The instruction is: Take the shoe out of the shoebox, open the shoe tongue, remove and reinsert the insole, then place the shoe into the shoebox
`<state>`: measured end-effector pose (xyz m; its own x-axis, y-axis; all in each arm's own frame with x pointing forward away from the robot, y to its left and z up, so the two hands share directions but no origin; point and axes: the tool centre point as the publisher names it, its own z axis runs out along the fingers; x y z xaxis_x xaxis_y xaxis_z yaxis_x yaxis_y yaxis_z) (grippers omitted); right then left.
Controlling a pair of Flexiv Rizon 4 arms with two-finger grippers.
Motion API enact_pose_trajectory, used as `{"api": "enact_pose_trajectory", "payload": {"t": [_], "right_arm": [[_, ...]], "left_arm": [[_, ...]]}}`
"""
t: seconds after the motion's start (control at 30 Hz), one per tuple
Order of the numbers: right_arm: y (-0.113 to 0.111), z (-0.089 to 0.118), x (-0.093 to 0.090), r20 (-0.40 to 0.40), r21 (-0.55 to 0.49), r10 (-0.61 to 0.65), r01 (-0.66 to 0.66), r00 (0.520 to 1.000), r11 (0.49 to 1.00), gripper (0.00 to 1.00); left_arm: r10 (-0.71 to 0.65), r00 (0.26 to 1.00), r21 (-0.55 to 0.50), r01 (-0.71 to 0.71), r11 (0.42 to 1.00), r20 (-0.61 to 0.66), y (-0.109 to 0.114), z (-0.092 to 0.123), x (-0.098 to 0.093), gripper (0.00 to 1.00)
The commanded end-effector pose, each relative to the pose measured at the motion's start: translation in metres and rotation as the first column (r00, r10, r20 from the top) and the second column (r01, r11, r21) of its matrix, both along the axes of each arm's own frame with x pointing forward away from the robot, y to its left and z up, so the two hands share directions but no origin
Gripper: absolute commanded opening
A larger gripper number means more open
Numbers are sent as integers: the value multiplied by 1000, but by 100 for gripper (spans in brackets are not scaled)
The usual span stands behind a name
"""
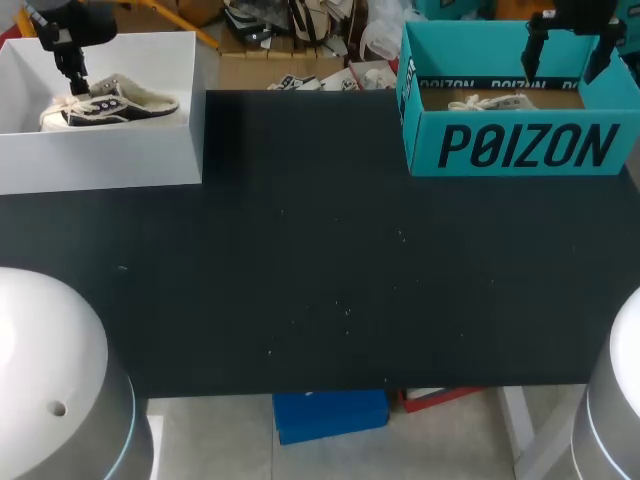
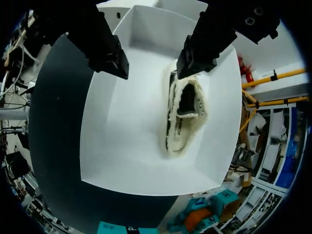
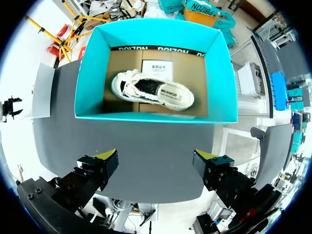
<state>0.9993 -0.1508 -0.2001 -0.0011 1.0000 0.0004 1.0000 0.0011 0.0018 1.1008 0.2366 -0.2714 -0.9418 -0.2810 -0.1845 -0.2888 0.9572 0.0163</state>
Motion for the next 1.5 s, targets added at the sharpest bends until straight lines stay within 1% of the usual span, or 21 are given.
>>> {"api": "enact_pose_trajectory", "payload": {"t": [0.03, 0.13, 0.2, 0.27, 0.3, 0.37, 0.5, 0.63, 0.83, 1.03, 1.1, 1.17, 1.23, 1.27, 1.33, 1.4, 1.5], "right_arm": [[0, 0, 0, -1, 0, -1, 1, 1000, 1000, 100], [0, 0, 0, -1, 0, -1, 1, 1000, 1000, 100], [0, 0, 0, -1, 0, -1, 1, 1000, 1000, 100], [0, 0, 0, -1, 0, -1, 1, 1000, 1000, 100], [0, 0, 0, -1, 0, -1, 1, 1000, 1000, 100], [0, 0, 0, -1, 0, -1, 1, 1000, 1000, 100], [0, 0, 0, -1, 0, -1, 1, 1000, 1000, 100], [0, 0, 0, -1, 0, -1, 1, 1000, 1000, 100], [0, 0, 0, -1, 0, -1, 1, 1000, 1000, 100], [0, 0, 0, -1, 0, -1, 1, 1000, 1000, 100], [0, 0, 0, -1, 0, -1, 1, 1000, 1000, 100], [0, 0, 0, -1, 0, -1, 1, 1000, 1000, 100], [0, 0, 0, -1, 0, -1, 1, 1000, 1000, 100], [0, 0, 0, -1, 0, -1, 1, 1000, 1000, 100], [0, 0, 0, -1, 0, -1, 1, 1000, 1000, 100], [0, 0, 0, -1, 0, -1, 1, 1000, 1000, 100], [0, 0, 0, -1, 0, -1, 1, 1000, 1000, 100]], "left_arm": [[-2, 998, -1, 2, 1000, -59, 6, -22, 37, 58], [-9, 997, 15, 10, 1000, -76, 9, -37, 48, 59], [-16, 997, 31, 19, 999, -77, 7, -41, 50, 56], [-22, 997, 33, 24, 999, -80, 9, -53, 59, 52], [-23, 996, 34, 26, 999, -81, 6, -53, 58, 50], [-37, 996, 40, 41, 998, -80, 3, -57, 61, 49], [-44, 994, 32, 47, 998, -97, -1, -72, 68, 48], [-48, 992, 36, 52, 998, -116, -5, -88, 67, 47], [-43, 988, 47, 50, 998, -151, -7, -112, 59, 47], [-36, 985, 55, 46, 997, -169, -6, -130, 56, 48], [-25, 985, 53, 35, 998, -170, -6, -134, 57, 46], [-22, 985, 53, 31, 998, -170, -5, -138, 59, 39], [-16, 985, 55, 26, 998, -173, -5, -140, 60, 19], [-7, 985, 60, 18, 998, -173, -5, -141, 61, 0], [2, 985, 54, 7, 999, -171, -4, -140, 62, 0], [6, 986, 53, 2, 999, -164, -3, -134, 61, 0], [3, 988, 41, 4, 999, -152, -2, -117, 58, 0]]}}
